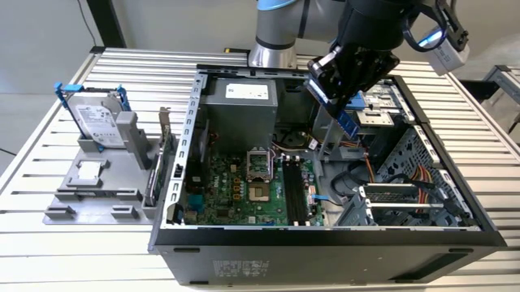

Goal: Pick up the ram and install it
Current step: 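Insert the ram into the slot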

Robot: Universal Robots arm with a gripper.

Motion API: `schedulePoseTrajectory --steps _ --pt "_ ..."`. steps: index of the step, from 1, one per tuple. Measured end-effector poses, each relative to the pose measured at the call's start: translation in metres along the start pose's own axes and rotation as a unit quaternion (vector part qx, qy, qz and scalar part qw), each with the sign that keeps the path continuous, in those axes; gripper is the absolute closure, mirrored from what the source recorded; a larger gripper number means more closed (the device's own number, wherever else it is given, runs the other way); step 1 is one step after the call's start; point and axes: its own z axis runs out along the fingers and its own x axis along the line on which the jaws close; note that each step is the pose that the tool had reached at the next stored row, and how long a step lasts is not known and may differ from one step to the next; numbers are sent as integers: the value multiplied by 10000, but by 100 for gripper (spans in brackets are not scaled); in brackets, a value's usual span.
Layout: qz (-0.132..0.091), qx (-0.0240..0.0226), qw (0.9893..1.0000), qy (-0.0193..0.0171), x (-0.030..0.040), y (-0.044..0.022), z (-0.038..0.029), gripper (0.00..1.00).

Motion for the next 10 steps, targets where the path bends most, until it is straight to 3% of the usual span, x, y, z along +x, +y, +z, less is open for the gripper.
schedulePoseTrajectory --steps 10 --pt "193 -2 9998 -11 0 0 0 100"
